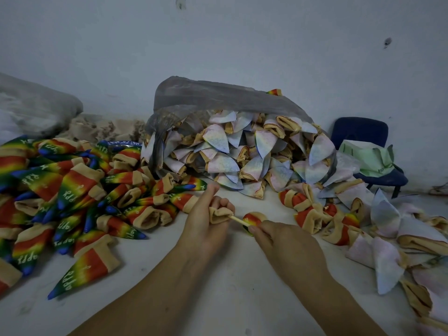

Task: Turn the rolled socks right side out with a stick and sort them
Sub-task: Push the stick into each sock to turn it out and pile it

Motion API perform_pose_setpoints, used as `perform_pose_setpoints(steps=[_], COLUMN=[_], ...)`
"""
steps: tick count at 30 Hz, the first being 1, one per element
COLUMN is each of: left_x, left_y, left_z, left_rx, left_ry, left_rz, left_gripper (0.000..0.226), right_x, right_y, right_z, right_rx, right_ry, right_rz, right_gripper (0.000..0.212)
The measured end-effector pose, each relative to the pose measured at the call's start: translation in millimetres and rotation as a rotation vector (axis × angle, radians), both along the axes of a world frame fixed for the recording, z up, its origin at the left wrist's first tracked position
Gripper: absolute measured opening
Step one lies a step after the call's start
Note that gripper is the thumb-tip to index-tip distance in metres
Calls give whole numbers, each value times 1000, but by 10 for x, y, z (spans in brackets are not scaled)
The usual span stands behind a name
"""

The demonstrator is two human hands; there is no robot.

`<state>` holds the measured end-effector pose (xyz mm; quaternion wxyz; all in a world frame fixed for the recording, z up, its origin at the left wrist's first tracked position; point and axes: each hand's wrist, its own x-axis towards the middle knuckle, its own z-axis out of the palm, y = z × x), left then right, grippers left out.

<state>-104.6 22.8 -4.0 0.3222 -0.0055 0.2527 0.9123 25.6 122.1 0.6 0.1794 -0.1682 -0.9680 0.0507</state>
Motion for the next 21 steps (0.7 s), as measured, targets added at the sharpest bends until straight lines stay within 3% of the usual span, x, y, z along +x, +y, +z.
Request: perform_pose_setpoints(steps=[7, 12, 17, 21], left_x=[22, 45, 32, 4], left_y=[-3, -7, -10, -38], left_z=[-6, -70, -54, -55], left_rx=[90, -251, -870, -786], left_ry=[-13, 262, 539, 542], left_rz=[-37, -80, 45, 182], left_gripper=[23, 35, 52, 51], right_x=[-41, -15, 50, 70], right_y=[-132, 2, 98, 129], right_z=[-72, -41, 12, 30], right_rx=[-2, 15, 18, -19], right_ry=[72, 98, 120, 87], right_rz=[-19, 21, 45, 95], right_gripper=[40, 41, 33, 19])
